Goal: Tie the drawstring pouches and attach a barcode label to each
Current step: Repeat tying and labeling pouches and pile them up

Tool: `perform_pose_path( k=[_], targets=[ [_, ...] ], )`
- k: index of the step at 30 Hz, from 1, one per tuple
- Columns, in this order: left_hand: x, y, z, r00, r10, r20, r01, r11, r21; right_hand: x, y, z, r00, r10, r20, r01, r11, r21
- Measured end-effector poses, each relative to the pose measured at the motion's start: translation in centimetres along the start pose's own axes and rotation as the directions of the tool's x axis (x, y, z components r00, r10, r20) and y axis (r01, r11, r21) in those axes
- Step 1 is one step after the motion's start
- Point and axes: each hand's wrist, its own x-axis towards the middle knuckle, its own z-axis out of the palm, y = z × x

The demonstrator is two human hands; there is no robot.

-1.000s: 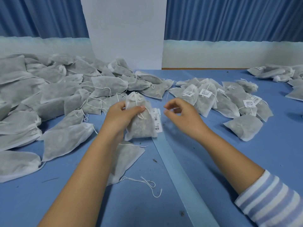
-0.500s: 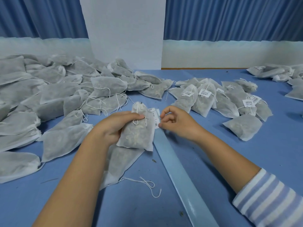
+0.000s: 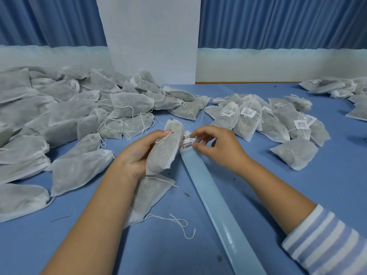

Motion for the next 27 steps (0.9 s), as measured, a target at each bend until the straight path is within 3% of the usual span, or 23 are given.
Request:
perform_pose_path(
  k=[10, 27],
  targets=[
    [-0.5, -0.1, 0.6, 1.000, 0.000, 0.024, 0.001, 0.999, -0.043, -0.3, -0.2, 0.3, 0.987, -0.162, -0.014, 0.153, 0.952, -0.264],
    [-1.4, -0.1, 2.1, 0.998, -0.013, -0.054, 0.012, 1.000, -0.015, -0.3, -0.6, 0.2, 0.988, -0.153, 0.017, 0.153, 0.960, -0.236]
  ],
)
